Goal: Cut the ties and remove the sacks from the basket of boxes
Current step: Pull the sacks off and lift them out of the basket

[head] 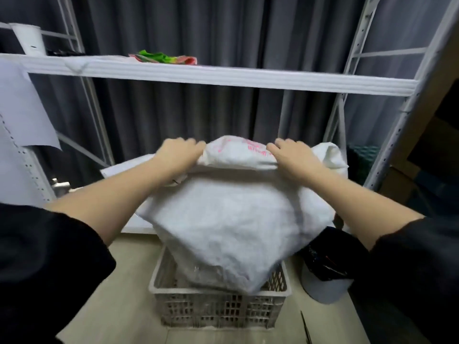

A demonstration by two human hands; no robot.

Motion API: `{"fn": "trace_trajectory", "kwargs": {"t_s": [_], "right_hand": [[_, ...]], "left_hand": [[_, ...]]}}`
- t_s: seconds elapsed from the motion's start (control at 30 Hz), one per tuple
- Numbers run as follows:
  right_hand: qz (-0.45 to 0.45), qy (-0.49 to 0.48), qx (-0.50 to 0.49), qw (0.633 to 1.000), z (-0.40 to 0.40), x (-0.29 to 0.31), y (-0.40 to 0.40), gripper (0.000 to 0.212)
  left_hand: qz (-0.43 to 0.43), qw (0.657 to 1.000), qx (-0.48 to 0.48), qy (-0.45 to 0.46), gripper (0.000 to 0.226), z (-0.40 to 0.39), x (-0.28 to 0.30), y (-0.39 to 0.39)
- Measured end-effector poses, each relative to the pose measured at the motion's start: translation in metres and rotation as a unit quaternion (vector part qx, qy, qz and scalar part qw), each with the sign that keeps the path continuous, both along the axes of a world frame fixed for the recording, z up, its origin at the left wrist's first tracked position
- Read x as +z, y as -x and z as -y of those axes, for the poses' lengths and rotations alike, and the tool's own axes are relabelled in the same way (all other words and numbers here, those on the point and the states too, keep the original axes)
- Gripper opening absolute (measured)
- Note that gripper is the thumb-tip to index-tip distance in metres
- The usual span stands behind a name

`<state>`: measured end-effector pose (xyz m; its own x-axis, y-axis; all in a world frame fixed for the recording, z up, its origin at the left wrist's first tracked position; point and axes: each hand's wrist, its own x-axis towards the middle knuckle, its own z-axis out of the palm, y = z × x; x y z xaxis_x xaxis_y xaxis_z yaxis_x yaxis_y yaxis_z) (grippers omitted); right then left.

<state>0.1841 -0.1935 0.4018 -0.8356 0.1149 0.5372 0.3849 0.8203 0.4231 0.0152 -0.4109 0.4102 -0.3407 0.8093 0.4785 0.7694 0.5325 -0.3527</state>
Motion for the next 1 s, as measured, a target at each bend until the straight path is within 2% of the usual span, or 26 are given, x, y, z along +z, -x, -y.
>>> {"fn": "trace_trajectory", "kwargs": {"t_s": [0.03, 0.13, 0.17, 0.2, 0.27, 0.3, 0.4, 0.47, 0.53, 0.6, 0.67, 0.73, 0.8, 0.83, 0.87, 0.93, 0.97, 1.0], "right_hand": [[-0.001, -0.018, 0.002, 1.000, -0.005, 0.012, -0.002, 0.030], [-0.162, -0.001, -0.047, 0.986, -0.006, 0.035, -0.004, 0.023], [-0.183, 0.014, -0.063, 0.981, -0.005, 0.033, -0.002, 0.022], [-0.158, 0.020, -0.058, 0.986, -0.006, 0.024, 0.003, 0.023], [-0.042, -0.020, -0.010, 0.999, -0.014, 0.013, 0.006, 0.027], [-0.048, -0.035, -0.008, 0.998, -0.017, 0.018, 0.006, 0.028], [-0.188, -0.044, -0.029, 0.981, -0.013, 0.033, 0.008, 0.021], [-0.219, -0.067, -0.010, 0.973, -0.009, 0.020, 0.009, 0.021], [-0.179, -0.080, 0.055, 0.979, -0.013, -0.002, 0.002, 0.033], [-0.078, -0.070, 0.128, 0.986, -0.019, -0.020, -0.014, 0.059], [0.020, -0.065, 0.164, 0.984, -0.020, -0.037, -0.030, 0.072], [0.042, 0.005, 0.181, 0.983, -0.013, -0.053, -0.038, 0.061], [-0.004, 0.138, 0.195, 0.971, -0.005, -0.059, -0.036, 0.046], [-0.017, 0.211, 0.177, 0.961, -0.001, -0.060, -0.031, 0.047], [-0.014, 0.271, 0.146, 0.951, 0.003, -0.061, -0.025, 0.059], [0.044, 0.362, 0.063, 0.929, 0.007, -0.059, -0.014, 0.104], [0.079, 0.397, 0.026, 0.914, 0.008, -0.060, -0.009, 0.120], [0.109, 0.421, -0.004, 0.901, 0.009, -0.063, -0.004, 0.125]], "left_hand": [[-0.013, 1.000, 0.005, 0.027, 0.040, 0.000, 0.003, 0.000], [-0.012, 0.989, 0.016, -0.146, 0.037, -0.005, 0.030, 0.002], [0.011, 0.983, 0.033, -0.180, 0.033, -0.006, 0.030, 0.000], [0.023, 0.985, 0.036, -0.167, 0.031, -0.009, 0.026, -0.001], [0.019, 0.998, 0.027, -0.044, 0.034, -0.013, 0.012, -0.001], [0.014, 0.999, 0.029, -0.022, 0.036, -0.013, 0.013, 0.000], [-0.002, 0.989, 0.004, -0.148, 0.031, -0.012, 0.031, 0.009], [-0.039, 0.984, -0.026, -0.170, 0.033, -0.010, 0.024, 0.015], [-0.092, 0.985, -0.060, -0.135, 0.037, -0.005, 0.004, 0.022], [-0.142, 0.982, -0.084, -0.087, 0.029, 0.000, -0.014, 0.024], [-0.189, 0.973, -0.120, -0.062, 0.020, 0.000, -0.026, 0.025], [-0.204, 0.965, -0.156, -0.052, 0.018, -0.004, -0.035, 0.024], [-0.209, 0.957, -0.198, -0.042, 0.019, -0.010, -0.042, 0.026], [-0.214, 0.953, -0.214, -0.030, 0.020, -0.010, -0.044, 0.025], [-0.225, 0.947, -0.227, -0.018, 0.020, -0.010, -0.045, 0.024], [-0.239, 0.940, -0.242, -0.003, 0.022, -0.009, -0.048, 0.024], [-0.243, 0.939, -0.244, 0.001, 0.022, -0.007, -0.047, 0.024], [-0.248, 0.936, -0.248, 0.007, 0.021, -0.006, -0.047, 0.023]]}}
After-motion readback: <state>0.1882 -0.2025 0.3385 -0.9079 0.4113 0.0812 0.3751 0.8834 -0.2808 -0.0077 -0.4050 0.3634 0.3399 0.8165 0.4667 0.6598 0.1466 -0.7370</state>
